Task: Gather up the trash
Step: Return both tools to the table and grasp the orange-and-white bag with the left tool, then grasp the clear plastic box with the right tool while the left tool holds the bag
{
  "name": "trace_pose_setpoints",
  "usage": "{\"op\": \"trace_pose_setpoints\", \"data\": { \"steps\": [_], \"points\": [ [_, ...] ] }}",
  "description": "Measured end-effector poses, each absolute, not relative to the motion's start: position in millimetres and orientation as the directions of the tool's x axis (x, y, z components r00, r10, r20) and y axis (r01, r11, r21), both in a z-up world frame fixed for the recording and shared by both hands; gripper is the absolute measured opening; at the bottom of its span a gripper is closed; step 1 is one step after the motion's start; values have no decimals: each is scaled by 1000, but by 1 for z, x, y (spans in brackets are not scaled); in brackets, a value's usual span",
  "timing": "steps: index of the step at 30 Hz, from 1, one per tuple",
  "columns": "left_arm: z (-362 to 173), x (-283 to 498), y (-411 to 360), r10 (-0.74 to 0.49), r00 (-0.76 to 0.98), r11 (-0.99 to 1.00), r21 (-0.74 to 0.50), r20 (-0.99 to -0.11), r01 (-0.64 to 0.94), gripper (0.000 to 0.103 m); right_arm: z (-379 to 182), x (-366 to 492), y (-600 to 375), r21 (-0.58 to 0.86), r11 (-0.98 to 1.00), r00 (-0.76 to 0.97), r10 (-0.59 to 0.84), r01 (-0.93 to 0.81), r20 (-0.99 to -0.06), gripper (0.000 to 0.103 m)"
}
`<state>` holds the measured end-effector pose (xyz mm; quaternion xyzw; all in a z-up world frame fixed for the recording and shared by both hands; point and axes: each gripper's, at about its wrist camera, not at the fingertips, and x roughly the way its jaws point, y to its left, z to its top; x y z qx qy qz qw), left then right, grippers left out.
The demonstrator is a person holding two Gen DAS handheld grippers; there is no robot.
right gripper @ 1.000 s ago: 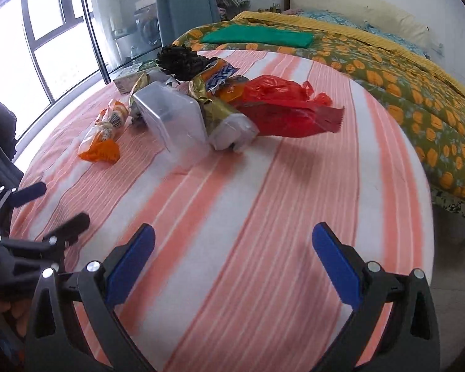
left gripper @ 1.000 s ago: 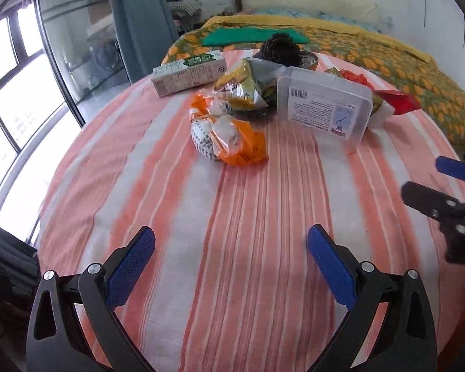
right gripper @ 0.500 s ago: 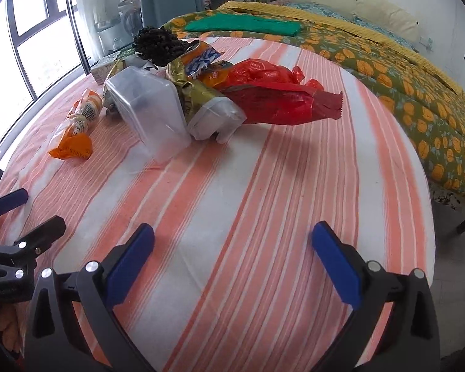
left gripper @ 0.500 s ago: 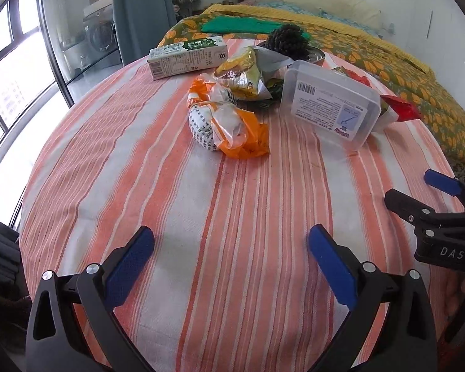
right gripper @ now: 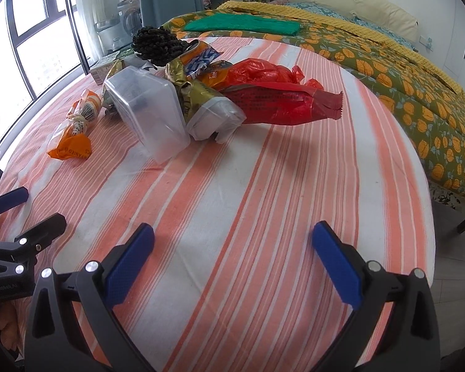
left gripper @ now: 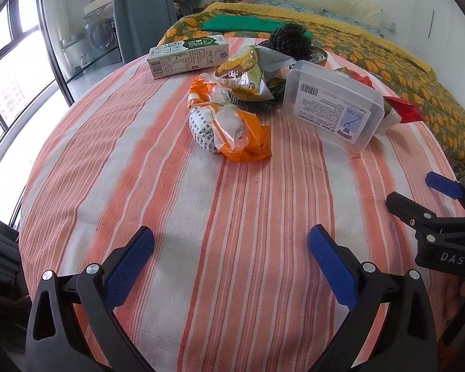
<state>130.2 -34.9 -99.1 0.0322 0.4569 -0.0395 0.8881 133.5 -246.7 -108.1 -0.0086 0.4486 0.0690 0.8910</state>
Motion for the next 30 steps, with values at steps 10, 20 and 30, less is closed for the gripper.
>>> {"op": "trace_pose_setpoints", "data": {
  "steps": [10,20,30],
  "points": [
    [-92,205,-23,-47,586,999,-30,-809,38,92,-108,134,-246,46,990,588,114,-130,-801,99],
    [-78,170,7,-277,520,956,-178,-808,233,57,-108,134,-247,45,991,588,113,-128,-801,99],
    [-95,155,1,-154,588,980,-48,-794,192,82,-107,132,-246,43,991,590,110,-127,-800,98]
  ]
}}
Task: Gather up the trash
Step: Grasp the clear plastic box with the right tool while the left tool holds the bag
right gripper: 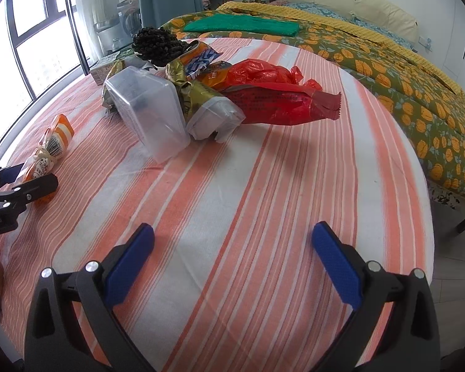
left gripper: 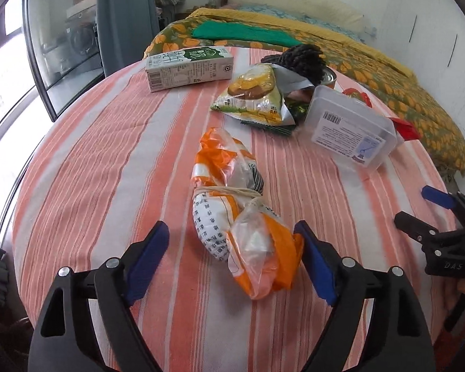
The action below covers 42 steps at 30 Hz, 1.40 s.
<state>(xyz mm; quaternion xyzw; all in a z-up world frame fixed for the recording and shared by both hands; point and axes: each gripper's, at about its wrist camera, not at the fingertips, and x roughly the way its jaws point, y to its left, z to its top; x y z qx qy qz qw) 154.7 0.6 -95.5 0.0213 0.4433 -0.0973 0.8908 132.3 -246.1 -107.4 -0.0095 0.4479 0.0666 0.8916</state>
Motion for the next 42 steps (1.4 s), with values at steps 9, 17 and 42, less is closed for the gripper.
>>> {"op": "trace_pose_setpoints", "data": {
  "steps": [9,17,42],
  "points": [
    [-99,151,-4,-121,584,979,0,-803,203,88,-54,138,-213,-15,936,682,245,-351,-689,98],
    [-99,150,-3,-129,582,979,-9,-803,205,89,-52,204,-159,-163,830,538,184,-533,-823,60],
    [-100,152,-5,-128,581,978,-7,-804,207,90,-72,116,-282,523,834,350,550,-176,-758,38]
  ]
}}
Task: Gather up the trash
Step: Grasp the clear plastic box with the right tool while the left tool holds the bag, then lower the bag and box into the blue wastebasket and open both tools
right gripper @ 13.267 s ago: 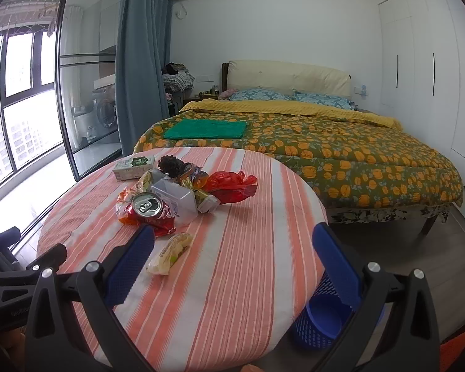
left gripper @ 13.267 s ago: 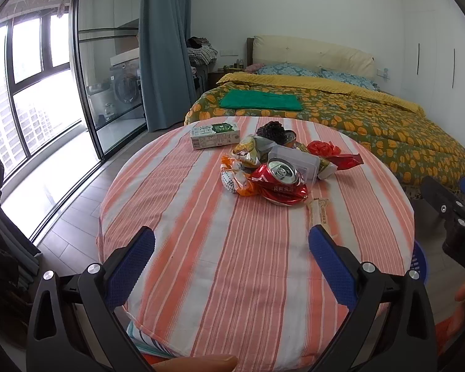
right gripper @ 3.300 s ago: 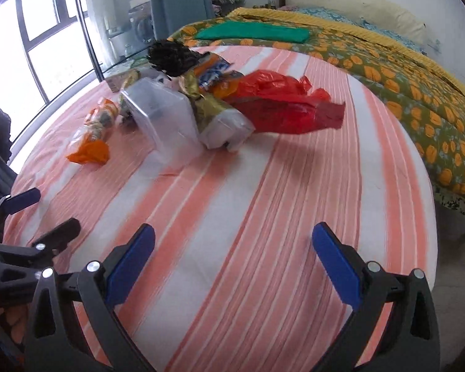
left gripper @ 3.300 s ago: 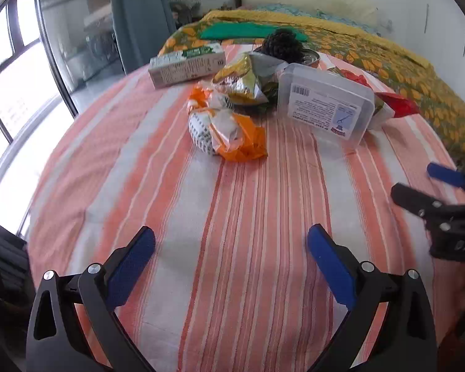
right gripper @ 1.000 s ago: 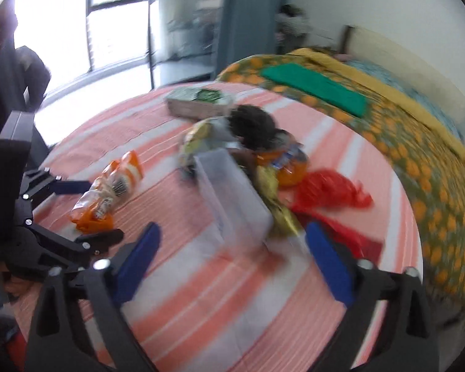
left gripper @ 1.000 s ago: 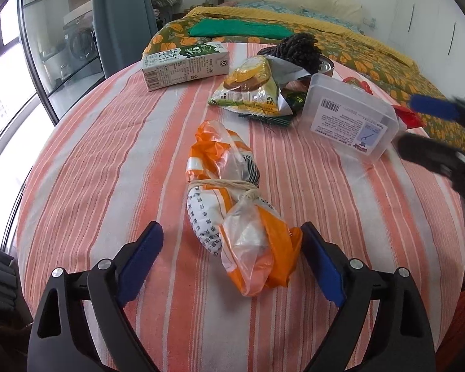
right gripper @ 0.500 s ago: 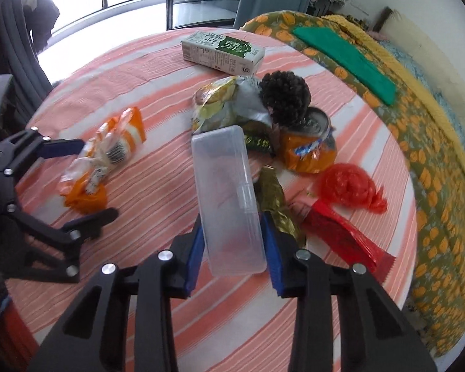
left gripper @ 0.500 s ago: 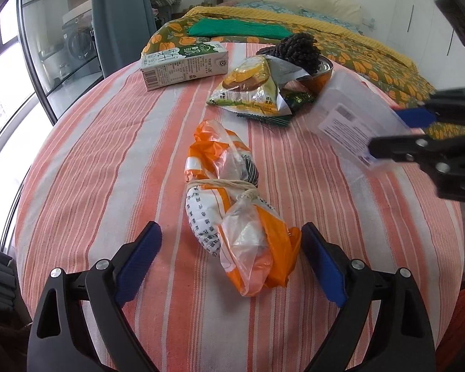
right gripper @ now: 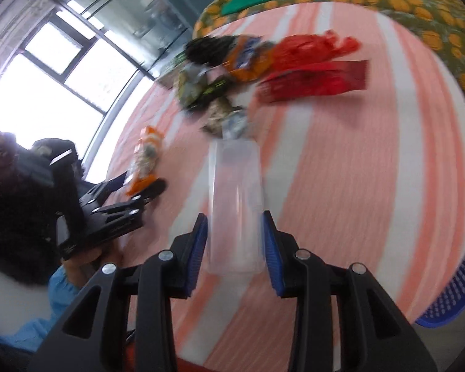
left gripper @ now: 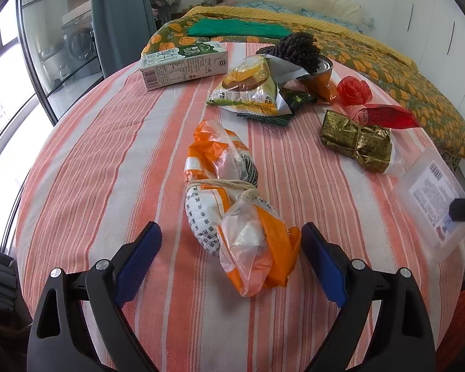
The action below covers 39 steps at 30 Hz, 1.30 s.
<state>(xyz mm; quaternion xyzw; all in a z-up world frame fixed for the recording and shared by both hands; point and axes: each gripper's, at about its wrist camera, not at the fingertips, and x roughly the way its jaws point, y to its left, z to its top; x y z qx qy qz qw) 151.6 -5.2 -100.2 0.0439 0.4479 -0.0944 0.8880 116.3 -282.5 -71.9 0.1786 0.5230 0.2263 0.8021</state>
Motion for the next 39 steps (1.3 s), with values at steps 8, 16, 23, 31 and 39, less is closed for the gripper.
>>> {"op": "trace_pose_setpoints", "data": {
  "steps": [8,16,23,31,39],
  "points": [
    [-98,150,1,-168,568,970,-31,-805,242,91,-64,114,-279,337,929,416,370,-152,-831,80],
    [-84,128,39,-233,560,955,-79,-795,285,94,-53,106,-262,148,954,447,256,-262,-857,93],
    [-80,145,0,-178,551,946,11,-815,323,96,-71,130,-232,30,966,398,134,-257,-907,92],
    [-80,166,8,-158,520,968,-28,-839,249,47,-60,125,-245,44,973,449,145,-228,-882,59],
    [-44,137,-48,-306,537,931,-130,-786,341,42,-27,97,-334,135,984,556,179,-119,-812,59]
  ]
}}
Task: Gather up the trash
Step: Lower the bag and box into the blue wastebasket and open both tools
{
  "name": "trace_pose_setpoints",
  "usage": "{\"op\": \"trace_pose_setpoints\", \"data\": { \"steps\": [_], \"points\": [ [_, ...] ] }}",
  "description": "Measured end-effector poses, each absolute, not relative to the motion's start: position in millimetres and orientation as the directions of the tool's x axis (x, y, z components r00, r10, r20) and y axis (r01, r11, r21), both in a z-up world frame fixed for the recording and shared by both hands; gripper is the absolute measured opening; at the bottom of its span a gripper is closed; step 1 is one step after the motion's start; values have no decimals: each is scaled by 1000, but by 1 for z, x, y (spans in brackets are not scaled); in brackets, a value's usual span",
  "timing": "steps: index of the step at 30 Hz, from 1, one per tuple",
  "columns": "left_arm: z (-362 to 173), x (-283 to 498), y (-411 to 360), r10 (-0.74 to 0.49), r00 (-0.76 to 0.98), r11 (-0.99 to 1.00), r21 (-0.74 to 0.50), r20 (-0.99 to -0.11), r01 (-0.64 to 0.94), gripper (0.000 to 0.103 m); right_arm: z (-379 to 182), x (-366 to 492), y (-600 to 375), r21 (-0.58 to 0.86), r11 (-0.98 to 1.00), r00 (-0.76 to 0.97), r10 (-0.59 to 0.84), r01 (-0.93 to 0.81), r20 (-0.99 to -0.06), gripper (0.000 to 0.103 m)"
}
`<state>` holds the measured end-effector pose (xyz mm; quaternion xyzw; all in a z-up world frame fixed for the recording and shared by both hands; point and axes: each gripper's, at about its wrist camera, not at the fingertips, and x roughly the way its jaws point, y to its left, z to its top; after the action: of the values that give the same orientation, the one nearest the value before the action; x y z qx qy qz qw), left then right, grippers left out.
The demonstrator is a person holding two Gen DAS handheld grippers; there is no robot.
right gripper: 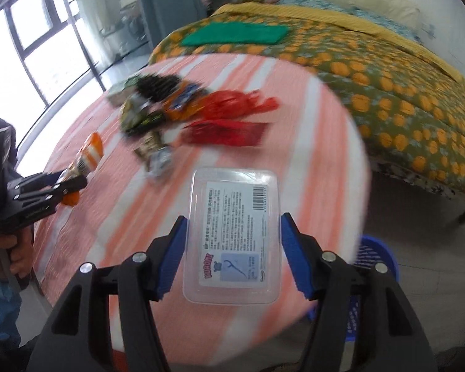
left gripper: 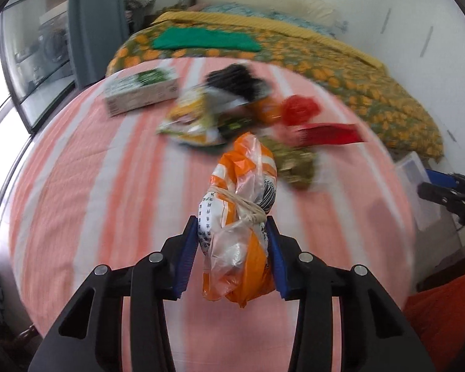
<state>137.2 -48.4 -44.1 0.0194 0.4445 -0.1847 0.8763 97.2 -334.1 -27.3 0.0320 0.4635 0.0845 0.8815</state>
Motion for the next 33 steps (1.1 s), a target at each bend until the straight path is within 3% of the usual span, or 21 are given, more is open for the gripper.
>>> {"op": "trace_pose_setpoints", "data": {
  "steps": [8,13,22,30,33],
  "points": [
    [-20,111,-198,-514,415,797,-238,-751,556,42,-29,64,-475,137,981,618,22,140,-786,60],
    [-33,93,-293,-553,323,727,-254,-768,638,42,-56,49,-538,147,955,600,-40,259,-799,60],
    [-99,76,-412,-494,226,687,-217,-840,693,42,-120,37,-616,227,901,580,-33,370,-814,60],
    [-147,88,-454,-441,213,708,-192,-872,680,43,-147,45,-638,302,873,561,41,382,-827,60],
    [-159,92,-469,-425,225,714,-172,-877,679,52,-153,47,-643,320,860,554,54,397,-831,65]
  ]
}}
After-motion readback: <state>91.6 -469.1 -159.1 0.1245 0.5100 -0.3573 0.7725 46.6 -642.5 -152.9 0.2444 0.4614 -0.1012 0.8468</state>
